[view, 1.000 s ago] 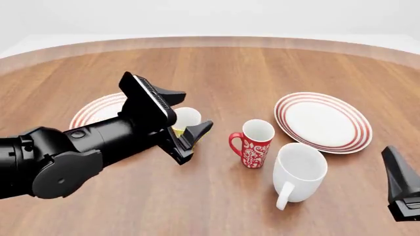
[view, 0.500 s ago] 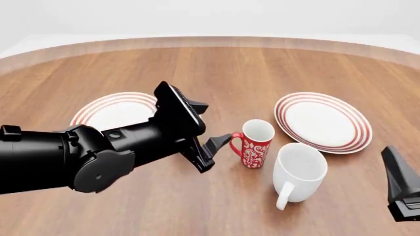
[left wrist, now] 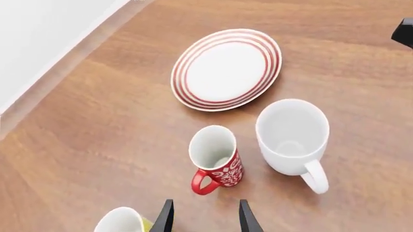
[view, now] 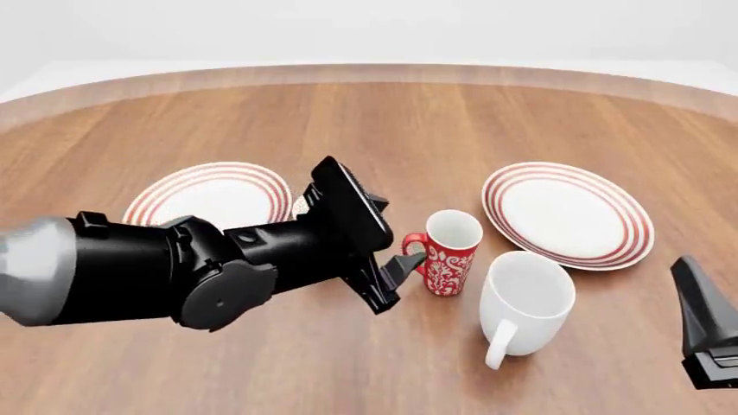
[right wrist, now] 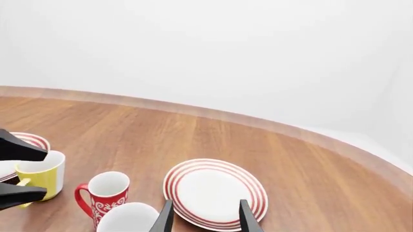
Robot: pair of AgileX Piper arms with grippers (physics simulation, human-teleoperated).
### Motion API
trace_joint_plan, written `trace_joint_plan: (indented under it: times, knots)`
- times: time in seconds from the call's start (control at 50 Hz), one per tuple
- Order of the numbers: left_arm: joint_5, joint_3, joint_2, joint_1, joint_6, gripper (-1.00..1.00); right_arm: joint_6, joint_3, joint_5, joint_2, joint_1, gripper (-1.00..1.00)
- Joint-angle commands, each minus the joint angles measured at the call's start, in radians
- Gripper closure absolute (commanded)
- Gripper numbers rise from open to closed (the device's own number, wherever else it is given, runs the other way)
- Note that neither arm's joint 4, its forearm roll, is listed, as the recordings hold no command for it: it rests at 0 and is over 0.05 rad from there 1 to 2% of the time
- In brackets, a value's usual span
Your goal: Put the red mug on the left plate.
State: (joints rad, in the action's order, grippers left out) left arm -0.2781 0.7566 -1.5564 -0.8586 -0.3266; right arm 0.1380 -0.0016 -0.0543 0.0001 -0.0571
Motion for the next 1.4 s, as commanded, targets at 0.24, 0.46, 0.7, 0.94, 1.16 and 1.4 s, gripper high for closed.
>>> trace_joint_plan:
  times: [0.24, 0.46, 0.7, 0.94, 1.16, 1.4]
  knots:
    - [0.033, 0.063, -0.102, 0.0, -0.027, -1.0, -0.002, 0.0, 0.001, 0.0, 0.004, -1.0]
    - [0.034, 0.084, -0.139, 0.008, -0.033, -1.0, -0.003, -0.001, 0.0, 0.0, 0.005, -1.0]
    - [0.038, 0.101, -0.173, 0.004, -0.037, -1.0, -0.005, -0.001, 0.001, 0.0, 0.006, -1.0]
    - [0.047, 0.123, -0.191, -0.008, -0.032, -1.0, -0.008, -0.002, 0.004, 0.0, 0.007, -1.0]
    - [0.044, 0.14, -0.211, -0.004, -0.036, -1.0, -0.009, -0.002, 0.002, 0.0, 0.007, -1.0]
    - [0.043, 0.158, -0.251, 0.003, -0.051, -1.0, -0.01, -0.001, 0.0, 0.0, 0.008, -1.0]
